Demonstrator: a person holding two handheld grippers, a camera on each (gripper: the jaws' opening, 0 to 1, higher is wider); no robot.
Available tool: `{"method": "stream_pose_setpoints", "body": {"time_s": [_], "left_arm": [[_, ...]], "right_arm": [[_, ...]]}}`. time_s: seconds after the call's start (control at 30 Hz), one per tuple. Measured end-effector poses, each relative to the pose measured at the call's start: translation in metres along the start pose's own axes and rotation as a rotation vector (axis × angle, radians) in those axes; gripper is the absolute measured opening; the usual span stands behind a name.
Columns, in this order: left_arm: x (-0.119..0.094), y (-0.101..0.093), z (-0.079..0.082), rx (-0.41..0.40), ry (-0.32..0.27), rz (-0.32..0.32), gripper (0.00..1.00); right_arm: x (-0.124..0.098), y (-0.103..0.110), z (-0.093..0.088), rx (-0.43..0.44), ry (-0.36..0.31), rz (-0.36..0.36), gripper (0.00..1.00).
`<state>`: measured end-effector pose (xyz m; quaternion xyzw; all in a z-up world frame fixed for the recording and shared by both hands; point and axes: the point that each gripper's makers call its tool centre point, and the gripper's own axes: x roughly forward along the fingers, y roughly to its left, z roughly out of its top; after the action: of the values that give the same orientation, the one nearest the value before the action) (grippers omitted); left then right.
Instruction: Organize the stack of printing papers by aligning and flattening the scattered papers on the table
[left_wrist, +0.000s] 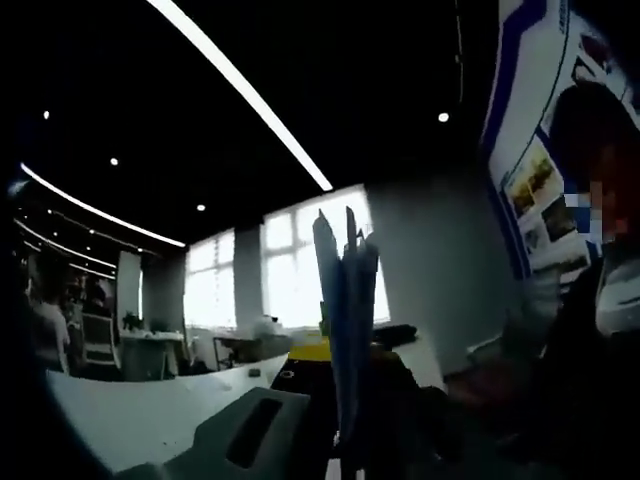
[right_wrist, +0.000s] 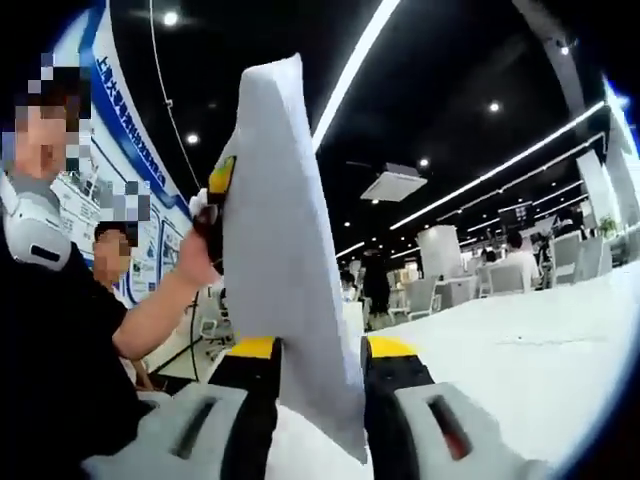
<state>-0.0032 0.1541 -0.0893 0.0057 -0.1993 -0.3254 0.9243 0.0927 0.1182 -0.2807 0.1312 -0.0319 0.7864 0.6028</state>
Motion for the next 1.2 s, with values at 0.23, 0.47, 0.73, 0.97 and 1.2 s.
{"method": "stream_pose_setpoints", "body": {"time_s": [0.23, 0.47, 0.73, 0.97, 1.2], "left_arm": [[0.001, -0.012, 0.020, 0.026, -0.072, -0.028, 0.05], [-0.001, -0.017, 0.041, -0.001, -0.161, -0.049, 0.05], [-0.002, -0.023, 0.059, -0.093, -0.286, -0.054, 0.05], [-0.014, -0.016, 0.060, -0.201, -0.449, -0.067, 0.05], [-0.016, -0.004, 0.044, -0.264, -0.493, -0.062, 0.05]], "right_arm": [[0.002, -0.004, 0.005, 0.059, -0.089, -0.026, 0.45], [0.013, 0.009, 0.009, 0.130, -0.158, 0.014, 0.63], [0.020, 0.054, 0.048, 0.183, -0.386, 0.224, 0.62], [0.007, 0.086, 0.077, 0.105, -0.506, 0.348, 0.21], [-0.003, 0.092, 0.092, 0.056, -0.536, 0.362, 0.00]]}}
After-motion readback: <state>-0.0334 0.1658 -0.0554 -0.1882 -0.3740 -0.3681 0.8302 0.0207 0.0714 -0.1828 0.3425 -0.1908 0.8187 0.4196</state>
